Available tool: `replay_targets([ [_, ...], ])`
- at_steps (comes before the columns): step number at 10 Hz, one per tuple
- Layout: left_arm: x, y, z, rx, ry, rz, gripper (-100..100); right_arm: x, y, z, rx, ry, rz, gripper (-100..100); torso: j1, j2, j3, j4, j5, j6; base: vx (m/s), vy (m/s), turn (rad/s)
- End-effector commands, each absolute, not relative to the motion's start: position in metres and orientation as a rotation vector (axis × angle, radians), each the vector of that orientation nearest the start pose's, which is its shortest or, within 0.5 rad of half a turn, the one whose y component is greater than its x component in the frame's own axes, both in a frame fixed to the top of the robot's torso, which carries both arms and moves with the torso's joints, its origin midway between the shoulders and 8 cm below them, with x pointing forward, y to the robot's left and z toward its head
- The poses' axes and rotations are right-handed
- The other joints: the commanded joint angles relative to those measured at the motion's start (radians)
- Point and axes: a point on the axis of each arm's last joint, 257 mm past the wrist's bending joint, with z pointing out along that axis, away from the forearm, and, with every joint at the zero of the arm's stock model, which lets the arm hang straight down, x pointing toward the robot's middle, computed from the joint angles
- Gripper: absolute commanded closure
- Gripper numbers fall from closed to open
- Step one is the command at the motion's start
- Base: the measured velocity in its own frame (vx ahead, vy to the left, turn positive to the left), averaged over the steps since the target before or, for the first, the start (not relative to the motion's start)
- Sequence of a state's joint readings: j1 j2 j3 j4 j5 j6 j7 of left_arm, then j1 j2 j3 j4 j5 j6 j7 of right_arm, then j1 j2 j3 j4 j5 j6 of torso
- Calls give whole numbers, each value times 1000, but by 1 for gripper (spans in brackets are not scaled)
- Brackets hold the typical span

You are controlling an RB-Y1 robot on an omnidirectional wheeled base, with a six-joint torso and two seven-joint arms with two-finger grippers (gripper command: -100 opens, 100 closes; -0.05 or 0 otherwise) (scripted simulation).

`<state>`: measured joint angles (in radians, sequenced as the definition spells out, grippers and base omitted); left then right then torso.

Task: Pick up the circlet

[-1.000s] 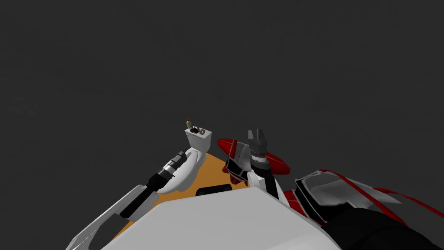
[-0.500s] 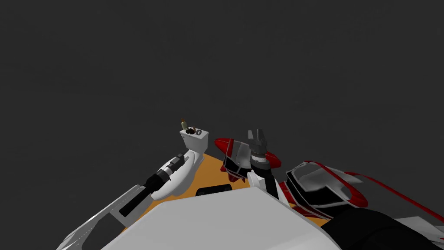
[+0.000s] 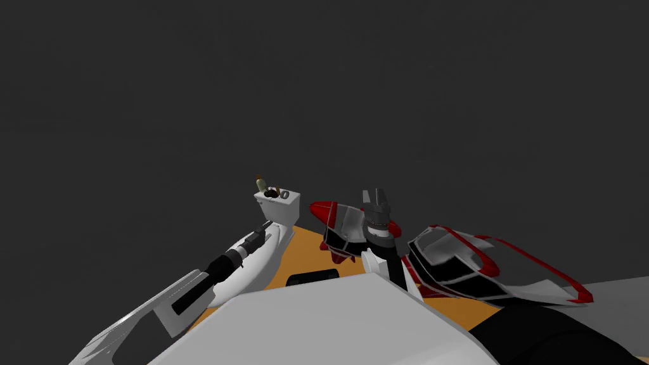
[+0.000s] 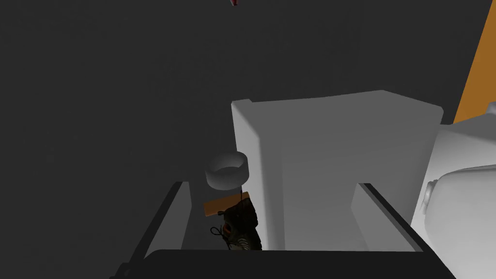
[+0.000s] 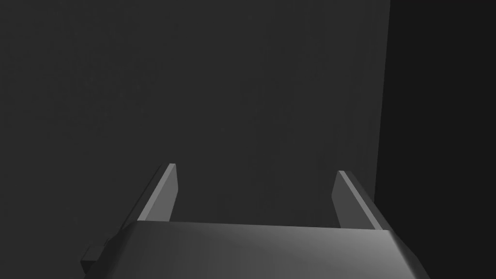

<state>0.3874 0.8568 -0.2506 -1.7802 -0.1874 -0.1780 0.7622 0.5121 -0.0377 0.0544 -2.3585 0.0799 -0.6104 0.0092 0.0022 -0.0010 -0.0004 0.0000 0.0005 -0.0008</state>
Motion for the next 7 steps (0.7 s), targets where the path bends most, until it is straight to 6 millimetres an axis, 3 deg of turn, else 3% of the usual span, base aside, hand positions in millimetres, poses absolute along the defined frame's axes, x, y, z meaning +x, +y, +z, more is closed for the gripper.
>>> replay_targets([
  [1, 390, 327, -309, -1133, 1784, -1162, -100, 309, -240, 71, 441, 567, 1337, 0, 0, 0, 0, 0, 0, 0, 19, 11, -162],
  [4, 388, 343, -321, -1190, 1803, -1124, -100, 309, -240, 71, 441, 567, 1337, 0, 1, -1, -1, 0, 0, 1, 21, 17, -151],
  [7, 383, 378, -339, -1261, 1838, -1025, -100, 309, -241, 71, 441, 567, 1337, 0, 1, -1, -1, 0, 0, 0, 29, 23, -151],
])
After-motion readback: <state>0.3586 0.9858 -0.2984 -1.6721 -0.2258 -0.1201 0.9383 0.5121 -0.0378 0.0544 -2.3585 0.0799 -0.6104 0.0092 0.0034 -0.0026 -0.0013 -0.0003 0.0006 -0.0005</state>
